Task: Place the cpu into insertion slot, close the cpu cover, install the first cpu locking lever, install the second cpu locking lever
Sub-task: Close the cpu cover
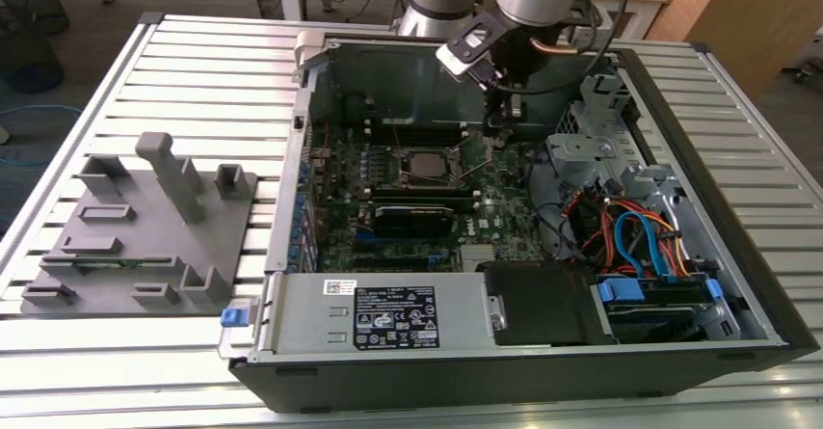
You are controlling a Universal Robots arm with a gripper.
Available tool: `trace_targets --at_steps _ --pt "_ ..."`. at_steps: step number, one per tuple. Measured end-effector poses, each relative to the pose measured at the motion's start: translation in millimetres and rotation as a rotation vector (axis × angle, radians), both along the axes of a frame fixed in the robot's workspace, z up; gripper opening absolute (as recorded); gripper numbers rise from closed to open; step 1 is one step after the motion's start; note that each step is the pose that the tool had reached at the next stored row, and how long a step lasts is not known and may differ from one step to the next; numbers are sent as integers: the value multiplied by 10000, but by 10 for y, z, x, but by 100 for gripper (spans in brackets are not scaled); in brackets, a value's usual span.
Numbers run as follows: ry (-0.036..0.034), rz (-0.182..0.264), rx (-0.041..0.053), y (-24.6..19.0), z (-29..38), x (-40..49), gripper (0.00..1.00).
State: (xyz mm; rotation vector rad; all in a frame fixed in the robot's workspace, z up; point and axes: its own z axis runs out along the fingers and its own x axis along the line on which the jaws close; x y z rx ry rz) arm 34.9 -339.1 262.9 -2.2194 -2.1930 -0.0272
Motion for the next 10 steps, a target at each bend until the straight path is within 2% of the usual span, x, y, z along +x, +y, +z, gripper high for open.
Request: trace_targets --at_steps 10 --pt "17 -3 0 0 -50 192 10"
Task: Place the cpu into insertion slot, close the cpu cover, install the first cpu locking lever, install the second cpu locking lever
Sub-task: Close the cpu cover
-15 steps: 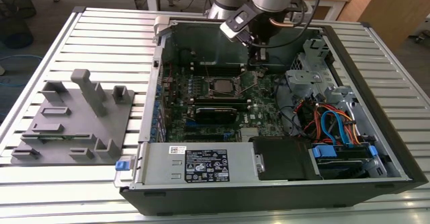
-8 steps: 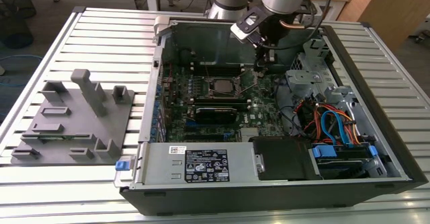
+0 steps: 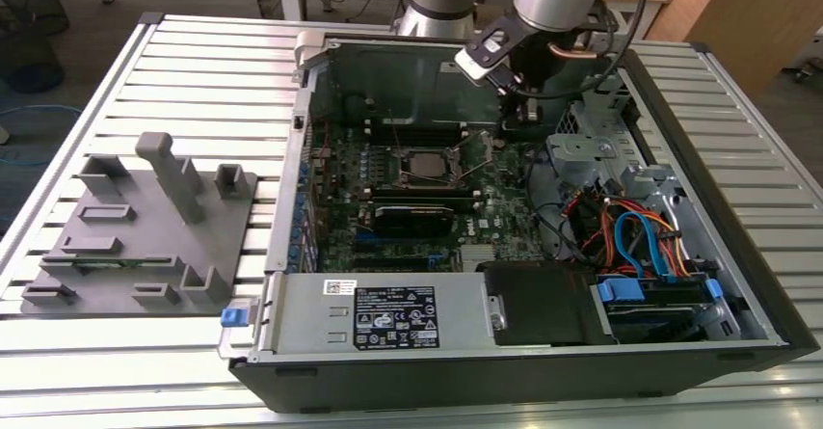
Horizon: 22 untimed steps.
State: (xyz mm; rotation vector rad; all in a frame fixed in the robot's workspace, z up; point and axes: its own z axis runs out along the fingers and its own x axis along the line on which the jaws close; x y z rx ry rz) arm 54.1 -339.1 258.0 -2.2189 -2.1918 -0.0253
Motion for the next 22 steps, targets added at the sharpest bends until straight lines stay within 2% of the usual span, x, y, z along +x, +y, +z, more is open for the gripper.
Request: trace_targets --at_steps 4,10,15,22 --pt "4 -10 2 0 -50 48 10" --pt "25 -13 2 -4 -139 51 10" --pt "41 -13 8 -5 -150 35 10" --pt "43 -13 7 -5 -157 -45 10"
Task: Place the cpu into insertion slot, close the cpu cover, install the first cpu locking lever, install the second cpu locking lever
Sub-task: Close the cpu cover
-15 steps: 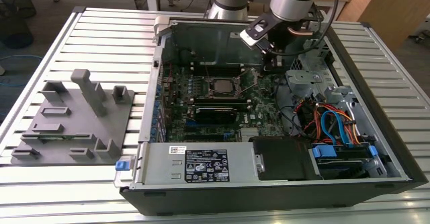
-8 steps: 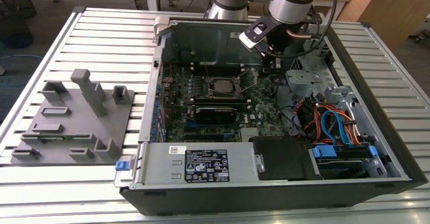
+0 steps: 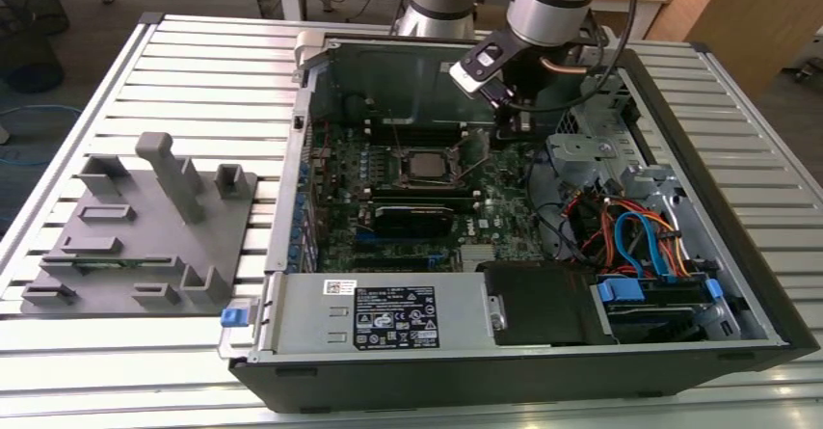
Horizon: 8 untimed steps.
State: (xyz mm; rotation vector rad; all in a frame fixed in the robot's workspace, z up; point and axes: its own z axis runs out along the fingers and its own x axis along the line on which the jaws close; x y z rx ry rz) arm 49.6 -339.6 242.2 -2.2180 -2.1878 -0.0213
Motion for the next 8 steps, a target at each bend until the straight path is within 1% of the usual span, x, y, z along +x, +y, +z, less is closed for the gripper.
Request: trace_targets --at_steps 8 --pt "0 0 1 0 -4 -93 10"
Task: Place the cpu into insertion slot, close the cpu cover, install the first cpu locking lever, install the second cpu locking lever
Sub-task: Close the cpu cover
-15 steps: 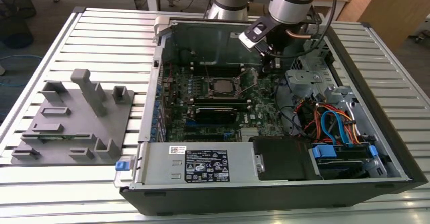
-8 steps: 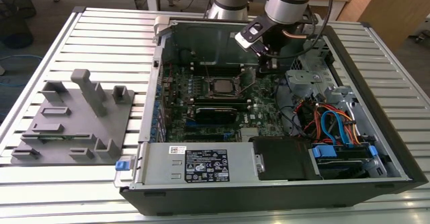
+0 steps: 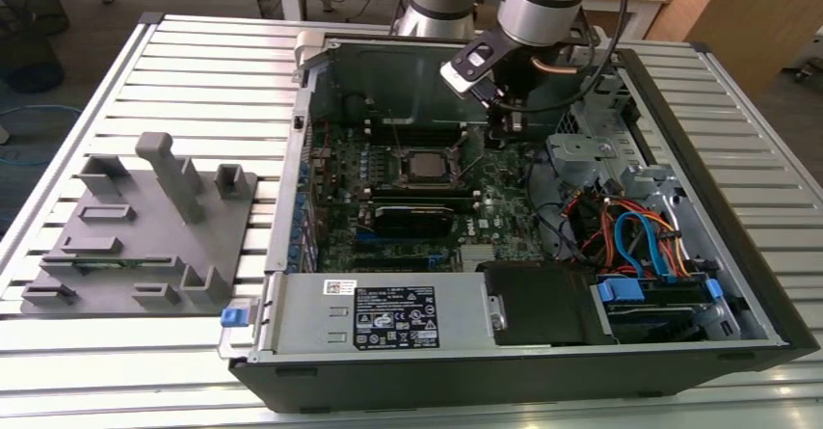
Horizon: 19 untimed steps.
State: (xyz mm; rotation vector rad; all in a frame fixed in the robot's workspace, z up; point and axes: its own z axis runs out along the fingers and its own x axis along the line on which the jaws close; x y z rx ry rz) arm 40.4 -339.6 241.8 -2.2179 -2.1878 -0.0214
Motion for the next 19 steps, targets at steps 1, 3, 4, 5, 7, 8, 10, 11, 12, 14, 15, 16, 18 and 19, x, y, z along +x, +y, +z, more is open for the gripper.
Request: trace_targets --at_steps 1,3,4,5,7,8,10,11,12,14,15,16,18,19 --pt "0 0 -1 0 0 -3 10" --pt "0 0 0 0 0 -4 10" --pt "0 0 1 0 0 -4 10" --pt "0 0 1 1 0 -4 10" --pt "0 -2 1 0 0 -7 10" --pt "0 -1 1 0 -1 -8 10" --pt "0 0 1 0 0 -13 10" --pt "0 0 0 0 0 -17 10" --pt "0 0 1 0 0 -21 10" --pt "0 0 0 0 -1 -29 10" --pt "0 0 0 0 0 -33 10" --pt "0 0 0 0 0 -36 10" --pt "0 0 1 0 -1 -42 10" --pt "0 0 0 0 -1 -44 10"
